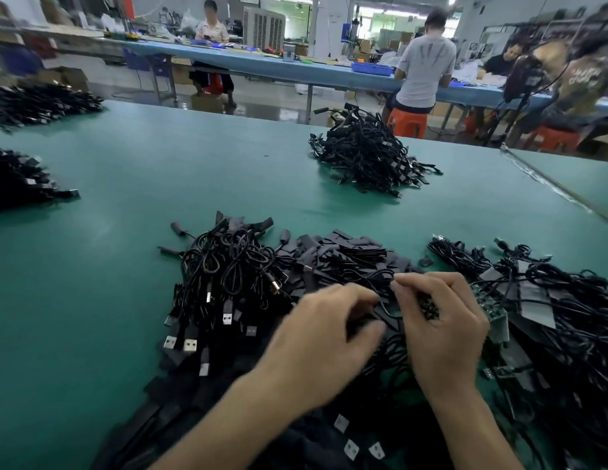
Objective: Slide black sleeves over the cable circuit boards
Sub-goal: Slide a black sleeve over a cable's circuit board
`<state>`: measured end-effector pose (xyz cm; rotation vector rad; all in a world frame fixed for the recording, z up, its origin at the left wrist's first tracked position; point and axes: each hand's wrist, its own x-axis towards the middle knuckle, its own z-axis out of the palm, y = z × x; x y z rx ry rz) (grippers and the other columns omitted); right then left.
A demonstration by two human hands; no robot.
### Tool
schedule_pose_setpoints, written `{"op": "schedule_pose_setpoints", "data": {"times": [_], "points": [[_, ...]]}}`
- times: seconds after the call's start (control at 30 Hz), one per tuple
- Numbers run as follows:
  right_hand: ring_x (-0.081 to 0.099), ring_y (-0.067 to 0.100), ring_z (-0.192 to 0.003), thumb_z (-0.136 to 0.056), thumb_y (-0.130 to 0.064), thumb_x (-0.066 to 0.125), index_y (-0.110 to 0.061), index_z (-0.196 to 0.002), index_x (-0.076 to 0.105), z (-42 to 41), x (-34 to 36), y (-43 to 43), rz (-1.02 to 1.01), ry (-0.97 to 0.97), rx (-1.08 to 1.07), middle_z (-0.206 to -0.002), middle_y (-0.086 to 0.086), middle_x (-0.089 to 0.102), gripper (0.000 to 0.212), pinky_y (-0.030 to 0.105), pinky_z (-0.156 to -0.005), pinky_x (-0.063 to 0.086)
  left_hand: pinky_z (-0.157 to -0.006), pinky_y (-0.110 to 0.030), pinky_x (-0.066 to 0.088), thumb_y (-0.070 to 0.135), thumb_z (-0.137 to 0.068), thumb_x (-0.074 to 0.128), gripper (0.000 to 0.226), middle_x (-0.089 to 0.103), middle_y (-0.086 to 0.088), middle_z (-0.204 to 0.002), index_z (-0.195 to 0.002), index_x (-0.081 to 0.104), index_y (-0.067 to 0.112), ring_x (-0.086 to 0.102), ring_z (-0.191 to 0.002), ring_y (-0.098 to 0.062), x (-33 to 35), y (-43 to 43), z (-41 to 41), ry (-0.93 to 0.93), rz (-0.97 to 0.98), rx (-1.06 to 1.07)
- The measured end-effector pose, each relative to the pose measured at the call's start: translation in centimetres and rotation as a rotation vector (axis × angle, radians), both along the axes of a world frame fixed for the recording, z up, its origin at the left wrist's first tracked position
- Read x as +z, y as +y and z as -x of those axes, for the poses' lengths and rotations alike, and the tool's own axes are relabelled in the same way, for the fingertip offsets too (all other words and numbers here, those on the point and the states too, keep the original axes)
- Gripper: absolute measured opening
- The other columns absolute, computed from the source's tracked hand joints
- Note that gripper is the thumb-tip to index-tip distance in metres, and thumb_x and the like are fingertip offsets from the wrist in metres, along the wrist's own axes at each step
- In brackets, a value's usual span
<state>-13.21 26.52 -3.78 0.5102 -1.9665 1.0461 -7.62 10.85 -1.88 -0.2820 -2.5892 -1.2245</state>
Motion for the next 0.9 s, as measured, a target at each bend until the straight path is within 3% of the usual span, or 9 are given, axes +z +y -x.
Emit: {"op": "schedule_pose_setpoints", "data": {"times": [0.1,0.23,0.43,0.53,0.6,0.73,0.9], "points": [[0.06,0.0,-0.086,-0.083,-0.012,0.073,-0.023,-0.097,0.071,-0.2,0.3,-0.5,0.073,-0.056,0.151,-0.088,-0.006,0.061,0.017,0.01,-0.077,0.044,-0.089,-0.028,0.054,0.03,-0.089,0.066,0.031,0.069,0.014,-0.108,-0.12,0.063,0.026,0.064,-0.1,0.001,-1.4,1.6,0.2,-0.095,-0.216,-0.105],[0.062,0.0,-0.088,-0.085,-0.01,0.069,-0.023,-0.1,0.071,-0.3,0.1,-1.0,0.055,-0.121,0.258,-0.093,-0.01,0.064,0.02,0.01,-0.078,0.044,-0.084,-0.032,0.056,0.023,-0.089,0.072,0.027,0.073,0.014,-0.098,-0.114,0.064,0.031,0.068,-0.092,-0.001,-2.9,1.3,0.7,-0.109,-0.365,-0.042],[0.064,0.009,-0.103,-0.09,-0.005,0.054,-0.028,-0.11,0.066,-0.3,0.1,-0.9,0.059,-0.217,0.26,-0.107,-0.013,0.066,0.032,0.024,-0.09,0.05,-0.071,-0.02,0.053,0.011,-0.092,0.07,0.011,0.074,0.006,-0.085,-0.098,0.073,0.02,0.068,-0.077,-0.005,-3.8,0.8,1.4,-0.099,-0.431,-0.035],[0.06,0.009,-0.108,-0.091,-0.027,0.052,-0.042,-0.102,0.064,0.1,0.5,-0.2,-0.047,-0.329,0.159,-0.107,-0.023,0.064,0.022,0.046,-0.099,0.046,-0.072,-0.027,0.056,0.01,-0.093,0.069,0.011,0.074,0.002,-0.084,-0.095,0.074,0.019,0.067,-0.077,-0.011,-3.7,0.5,1.5,-0.119,-0.524,-0.038],[0.06,0.006,-0.102,-0.09,-0.045,0.049,-0.049,-0.087,0.062,0.2,0.6,0.3,-0.135,-0.381,0.161,-0.095,-0.026,0.065,0.013,0.055,-0.097,0.041,-0.069,-0.028,0.055,0.011,-0.094,0.067,0.012,0.072,0.004,-0.08,-0.093,0.074,0.02,0.063,-0.073,-0.008,-3.8,0.3,1.4,-0.131,-0.57,-0.037],[0.062,0.005,-0.092,-0.091,-0.049,0.062,-0.049,-0.081,0.063,0.3,0.8,0.8,-0.16,-0.402,0.268,-0.087,-0.025,0.068,0.011,0.053,-0.087,0.046,-0.063,-0.02,0.047,0.01,-0.095,0.065,0.014,0.063,0.014,-0.071,-0.09,0.07,0.023,0.056,-0.065,-0.003,-3.9,0.0,1.5,-0.125,-0.608,-0.028],[0.064,0.007,-0.087,-0.077,-0.044,0.069,-0.04,-0.079,0.071,0.1,0.8,0.5,-0.171,-0.426,0.308,-0.086,-0.024,0.069,0.005,0.054,-0.082,0.048,-0.057,-0.019,0.042,0.013,-0.089,0.074,0.01,0.061,0.011,-0.074,-0.095,0.068,0.019,0.052,-0.064,-0.007,-3.7,0.1,1.4,-0.086,-0.643,-0.068]]}}
